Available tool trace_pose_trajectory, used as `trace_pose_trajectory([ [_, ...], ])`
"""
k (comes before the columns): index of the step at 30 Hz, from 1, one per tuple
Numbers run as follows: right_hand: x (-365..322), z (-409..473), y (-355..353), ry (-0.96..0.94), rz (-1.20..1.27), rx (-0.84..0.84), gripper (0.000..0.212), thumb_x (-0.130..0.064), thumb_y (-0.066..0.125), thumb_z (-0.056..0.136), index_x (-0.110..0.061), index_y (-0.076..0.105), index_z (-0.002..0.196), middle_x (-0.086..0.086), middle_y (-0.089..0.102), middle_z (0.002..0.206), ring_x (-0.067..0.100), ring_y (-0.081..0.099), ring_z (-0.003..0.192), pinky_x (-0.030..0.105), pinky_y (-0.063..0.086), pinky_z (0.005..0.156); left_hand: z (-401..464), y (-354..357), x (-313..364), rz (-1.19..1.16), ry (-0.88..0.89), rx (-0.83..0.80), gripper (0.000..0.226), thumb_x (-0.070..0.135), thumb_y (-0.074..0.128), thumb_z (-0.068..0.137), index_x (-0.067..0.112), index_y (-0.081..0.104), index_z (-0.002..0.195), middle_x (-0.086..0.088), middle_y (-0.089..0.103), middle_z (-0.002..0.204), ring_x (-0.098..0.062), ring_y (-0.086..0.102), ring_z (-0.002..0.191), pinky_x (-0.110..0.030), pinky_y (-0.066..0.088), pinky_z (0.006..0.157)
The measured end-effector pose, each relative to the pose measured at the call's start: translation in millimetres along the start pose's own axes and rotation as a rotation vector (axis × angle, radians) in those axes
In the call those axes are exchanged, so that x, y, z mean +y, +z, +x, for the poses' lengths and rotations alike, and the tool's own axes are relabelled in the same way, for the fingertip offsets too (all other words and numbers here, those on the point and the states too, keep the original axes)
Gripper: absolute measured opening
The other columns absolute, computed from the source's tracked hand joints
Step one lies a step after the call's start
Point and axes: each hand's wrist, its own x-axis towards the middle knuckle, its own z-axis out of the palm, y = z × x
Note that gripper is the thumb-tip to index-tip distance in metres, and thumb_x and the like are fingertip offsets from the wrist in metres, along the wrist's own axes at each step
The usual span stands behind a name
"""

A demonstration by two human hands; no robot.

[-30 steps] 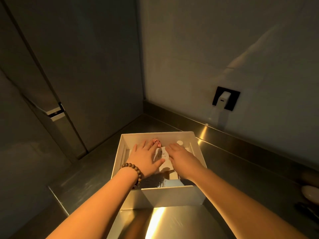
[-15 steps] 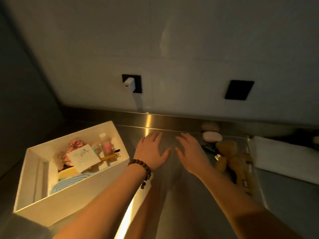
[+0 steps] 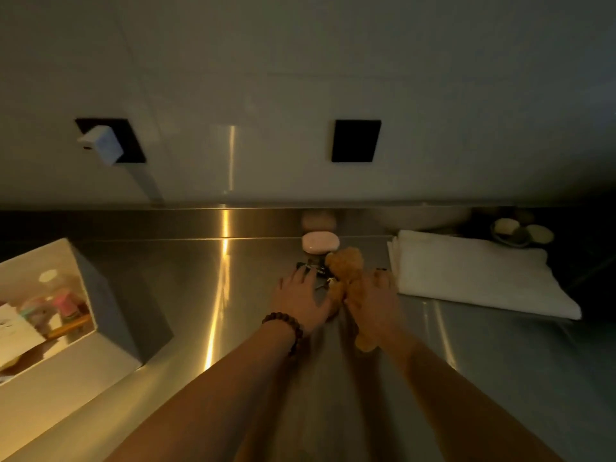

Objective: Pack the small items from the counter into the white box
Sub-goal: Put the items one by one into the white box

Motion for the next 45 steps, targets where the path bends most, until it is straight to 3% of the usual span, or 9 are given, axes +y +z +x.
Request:
trace_pose_trajectory([
  [3,7,5,11,-0.011,0.139,-0.003,0.048,-0.033,0.048,0.094,-0.016,0.041,0.137,0.013,0.039,0.14,0.032,0.038,0.126,0.041,0.033,0.102,14,13,7,-0.05,-0.026,0.008,0.07,0.06,0.032,0.086,0.02,0.026,0.143,-0.005,0.027,0.151,-0.023,0.018,0.139,-0.047,0.016,0.113],
  [6,22,9,8,-0.028,0.3,0.052,0.04,-0.016,0.053,0.091,-0.015,0.047,0.131,0.01,0.043,0.133,0.024,0.045,0.116,0.031,0.037,0.097,27,18,5,-0.078,-0.045,0.041,0.067,0.054,0.037,0.087,0.02,0.026,0.144,-0.007,0.031,0.148,-0.024,0.024,0.136,-0.046,0.019,0.111],
  [10,45,17,-13,-0.027,0.508,0.248,0.052,-0.01,0.063,0.084,-0.023,0.047,0.132,0.004,0.041,0.132,0.01,0.042,0.104,0.023,0.036,0.088,44,19,-1,-0.089,-0.014,0.079,0.062,0.045,0.045,0.086,0.019,0.032,0.14,-0.007,0.038,0.142,-0.025,0.033,0.129,-0.045,0.025,0.107],
  [15,60,37,-24,0.02,0.445,0.284,0.059,-0.015,0.063,0.085,-0.025,0.041,0.139,0.006,0.039,0.135,0.02,0.043,0.116,0.027,0.034,0.092,57,32,6,-0.037,0.002,0.042,0.069,0.051,0.05,0.083,0.018,0.03,0.141,-0.005,0.037,0.142,-0.024,0.032,0.13,-0.043,0.024,0.109],
  [18,64,44,-15,0.047,0.403,0.26,0.06,-0.016,0.064,0.086,-0.024,0.04,0.14,0.007,0.04,0.135,0.023,0.041,0.12,0.028,0.034,0.093,62,40,13,-0.044,-0.069,0.101,0.062,0.051,0.055,0.08,0.016,0.037,0.128,-0.007,0.047,0.128,-0.024,0.041,0.119,-0.042,0.029,0.107],
  [25,61,50,16,0.059,0.394,0.241,0.06,-0.018,0.066,0.082,-0.026,0.044,0.137,0.004,0.043,0.13,0.023,0.04,0.117,0.03,0.035,0.091,70,57,13,0.067,-0.124,0.137,0.055,0.05,0.054,0.082,0.014,0.044,0.122,-0.008,0.046,0.124,-0.023,0.04,0.118,-0.04,0.026,0.109],
  [31,53,51,20,0.056,0.44,0.259,0.06,-0.016,0.069,0.08,-0.025,0.048,0.135,0.006,0.045,0.13,0.024,0.042,0.117,0.036,0.039,0.094,65,52,2,-0.082,-0.078,0.174,0.046,0.037,0.064,0.08,0.016,0.051,0.119,-0.004,0.051,0.12,-0.021,0.043,0.112,-0.036,0.032,0.105],
  [35,50,45,19,0.05,0.454,0.256,0.06,-0.017,0.068,0.081,-0.026,0.046,0.136,0.005,0.044,0.13,0.024,0.042,0.117,0.036,0.039,0.097,53,49,-11,-0.08,-0.022,0.166,0.039,0.024,0.058,0.085,0.015,0.053,0.122,-0.005,0.053,0.122,-0.019,0.045,0.112,-0.032,0.036,0.1],
  [45,27,24,-2,-0.066,0.536,0.264,0.059,-0.014,0.065,0.084,-0.028,0.045,0.137,0.001,0.043,0.127,0.016,0.042,0.115,0.028,0.036,0.097,23,26,-22,-0.265,-0.082,0.145,0.012,0.023,0.052,0.091,0.02,0.059,0.101,0.0,0.059,0.102,-0.014,0.052,0.091,-0.026,0.042,0.08],
])
